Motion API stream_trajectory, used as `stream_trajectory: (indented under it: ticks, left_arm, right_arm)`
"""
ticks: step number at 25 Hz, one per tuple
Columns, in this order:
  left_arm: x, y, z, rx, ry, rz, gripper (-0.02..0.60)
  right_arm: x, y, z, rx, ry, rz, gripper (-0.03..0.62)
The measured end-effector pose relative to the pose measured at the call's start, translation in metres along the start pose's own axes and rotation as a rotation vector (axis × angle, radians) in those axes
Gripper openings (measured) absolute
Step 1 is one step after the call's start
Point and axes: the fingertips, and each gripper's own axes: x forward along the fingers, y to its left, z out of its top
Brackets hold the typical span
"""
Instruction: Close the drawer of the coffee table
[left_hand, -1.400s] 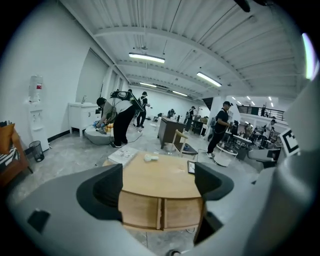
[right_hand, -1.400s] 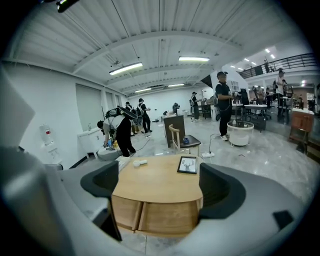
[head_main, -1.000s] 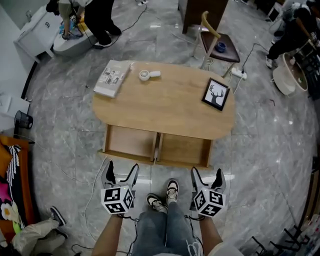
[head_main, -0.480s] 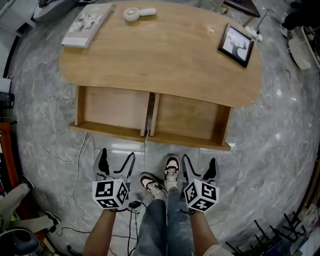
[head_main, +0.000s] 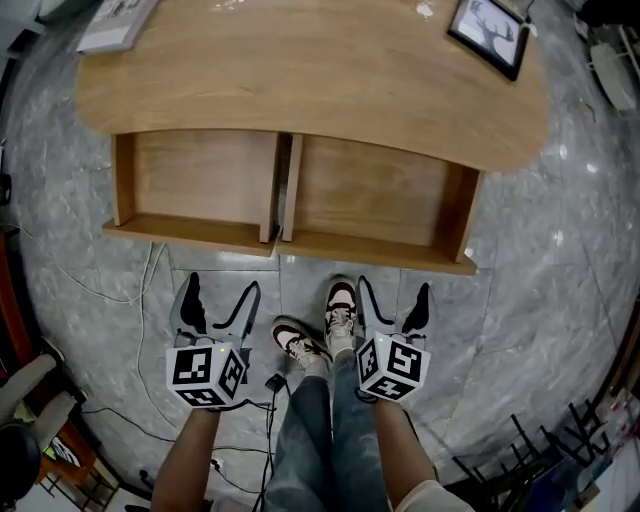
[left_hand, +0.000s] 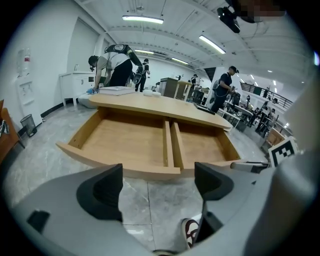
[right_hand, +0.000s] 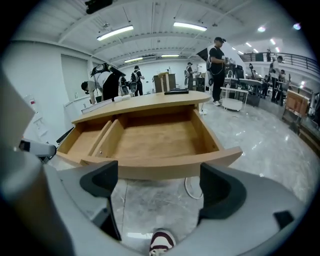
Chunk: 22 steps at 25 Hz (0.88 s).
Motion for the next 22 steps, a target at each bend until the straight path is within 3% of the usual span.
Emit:
stream_trajectory:
  ticks: [7,22]
  left_arm:
    - [0.011,0.007,-0.013,0.007,0.029,0.0,0.446]
    - [0.021,0.026,-0.048,-0.026,0.071,0.024,0.439]
  right_arm:
    - [0.009,0.0,-0.009,-0.044,-0.136,-0.034,0.517]
    - [0.047,0.011,-0.029,-0.145,-0.164,-0.011,0.515]
